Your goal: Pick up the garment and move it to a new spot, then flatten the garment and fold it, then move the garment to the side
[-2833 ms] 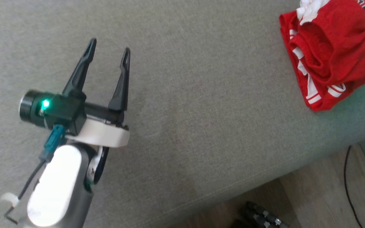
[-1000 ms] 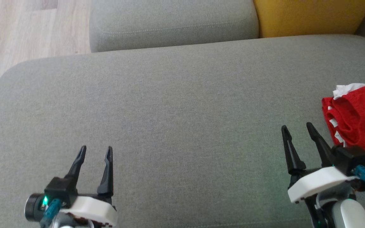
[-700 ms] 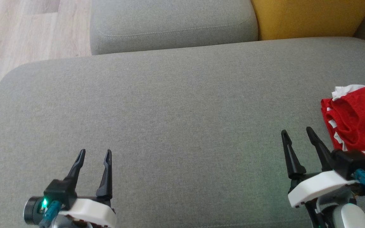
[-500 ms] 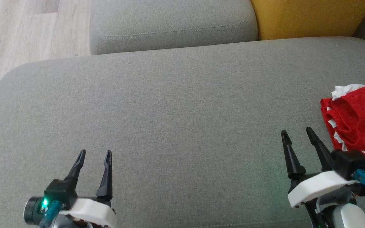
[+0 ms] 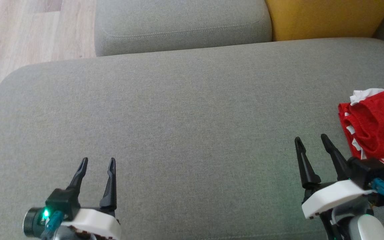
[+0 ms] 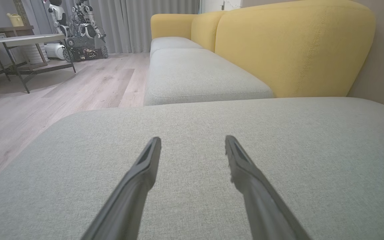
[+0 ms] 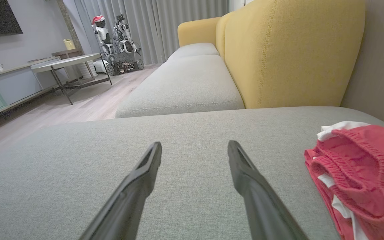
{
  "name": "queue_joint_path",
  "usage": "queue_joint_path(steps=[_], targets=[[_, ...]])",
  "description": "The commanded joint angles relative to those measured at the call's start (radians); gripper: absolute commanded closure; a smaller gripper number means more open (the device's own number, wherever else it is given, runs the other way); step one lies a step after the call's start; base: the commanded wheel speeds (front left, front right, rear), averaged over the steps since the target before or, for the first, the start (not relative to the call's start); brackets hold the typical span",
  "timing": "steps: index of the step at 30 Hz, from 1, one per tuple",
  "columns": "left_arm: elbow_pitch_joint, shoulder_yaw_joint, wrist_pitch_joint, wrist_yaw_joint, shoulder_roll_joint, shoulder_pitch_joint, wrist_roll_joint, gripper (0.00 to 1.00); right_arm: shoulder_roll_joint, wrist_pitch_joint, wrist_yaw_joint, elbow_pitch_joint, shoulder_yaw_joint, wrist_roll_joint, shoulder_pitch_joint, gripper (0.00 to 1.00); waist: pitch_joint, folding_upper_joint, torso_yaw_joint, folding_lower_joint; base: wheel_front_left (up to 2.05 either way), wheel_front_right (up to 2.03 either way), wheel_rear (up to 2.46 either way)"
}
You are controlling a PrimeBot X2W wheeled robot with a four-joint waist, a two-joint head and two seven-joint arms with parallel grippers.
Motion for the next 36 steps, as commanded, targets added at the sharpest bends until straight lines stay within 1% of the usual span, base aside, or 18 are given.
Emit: queue_joint_path(steps=[1, 36], targets=[[-0.033, 0.034, -0.004, 0.011, 0.018, -0.045, -0.005, 0.00, 0.001, 0.003, -0.001, -0.037, 0.023, -0.011, -0.033, 0.00, 0.000, 0.0000, 0.001, 0.0000, 0.00, 0.00, 0.00], [-0.047, 0.025, -0.015, 0.048, 0.031, -0.047, 0.000, 0.00, 0.003, 0.011, -0.001, -0.036, 0.024, -0.019, -0.033, 0.00, 0.008, 0.0000, 0.019, 0.0000, 0.00, 0.00, 0.00]])
